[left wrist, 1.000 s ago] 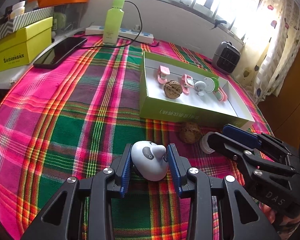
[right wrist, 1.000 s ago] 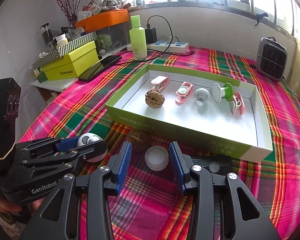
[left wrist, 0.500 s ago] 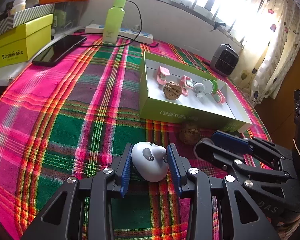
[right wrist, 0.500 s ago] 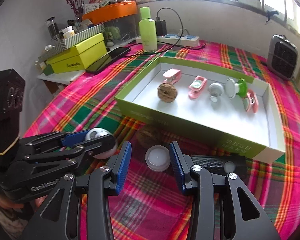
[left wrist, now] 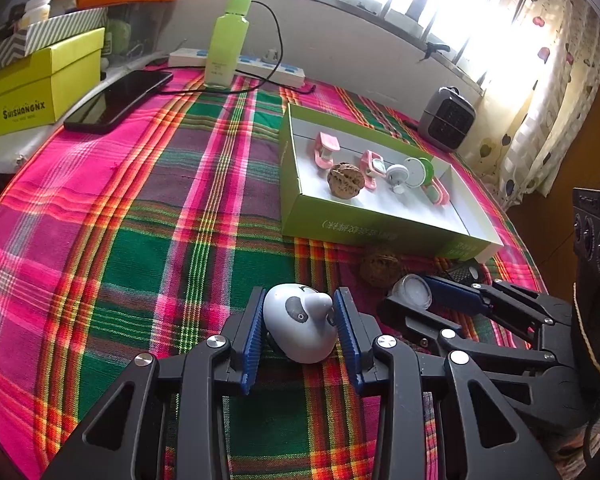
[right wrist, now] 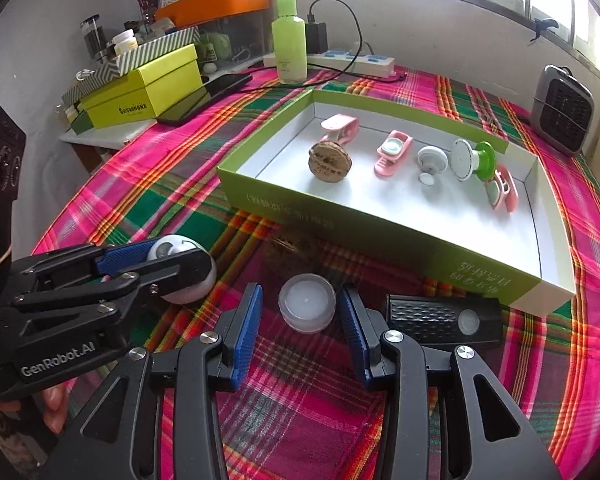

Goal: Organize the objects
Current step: 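Lift the panda-face object with the left tool while the right tool grasps the white round cup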

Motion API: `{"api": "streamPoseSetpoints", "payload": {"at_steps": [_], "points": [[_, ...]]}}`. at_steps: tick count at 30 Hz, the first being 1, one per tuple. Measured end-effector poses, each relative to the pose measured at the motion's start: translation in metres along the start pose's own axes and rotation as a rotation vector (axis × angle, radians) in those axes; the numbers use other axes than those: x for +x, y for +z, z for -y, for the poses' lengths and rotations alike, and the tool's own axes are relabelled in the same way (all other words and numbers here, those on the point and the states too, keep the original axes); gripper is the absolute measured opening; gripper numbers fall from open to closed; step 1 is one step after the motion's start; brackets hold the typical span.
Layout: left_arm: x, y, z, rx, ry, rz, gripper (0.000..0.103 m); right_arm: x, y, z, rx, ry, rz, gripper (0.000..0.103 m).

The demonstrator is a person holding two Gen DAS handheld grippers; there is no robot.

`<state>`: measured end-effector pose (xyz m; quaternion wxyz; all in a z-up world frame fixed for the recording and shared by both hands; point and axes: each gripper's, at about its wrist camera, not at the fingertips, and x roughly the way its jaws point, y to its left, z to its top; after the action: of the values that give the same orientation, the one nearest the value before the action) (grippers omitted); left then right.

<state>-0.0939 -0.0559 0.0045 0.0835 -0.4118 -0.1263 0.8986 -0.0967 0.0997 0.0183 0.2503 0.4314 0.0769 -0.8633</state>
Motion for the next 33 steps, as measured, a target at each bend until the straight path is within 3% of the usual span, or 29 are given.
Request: {"api": "streamPoseSetpoints", "payload": {"at_steps": [15,25,33], "points": [[0.000,-0.001,0.002,-0.006,0.006,0.003,0.033,0.001,-0.002,-0.007,-0.044,-0.051,0.007,0.041],[-0.002,-0.003,-0.003,-0.001,0.020,0.007,0.032,-0.002,-0.004,-0.009,-0.040,-0.045,0.011,0.029],[-0.006,-0.005,-0.005,0.000,0.029,0.010,0.032,-0.003,-0.005,-0.009,-0.030,-0.034,0.016,0.029]]}}
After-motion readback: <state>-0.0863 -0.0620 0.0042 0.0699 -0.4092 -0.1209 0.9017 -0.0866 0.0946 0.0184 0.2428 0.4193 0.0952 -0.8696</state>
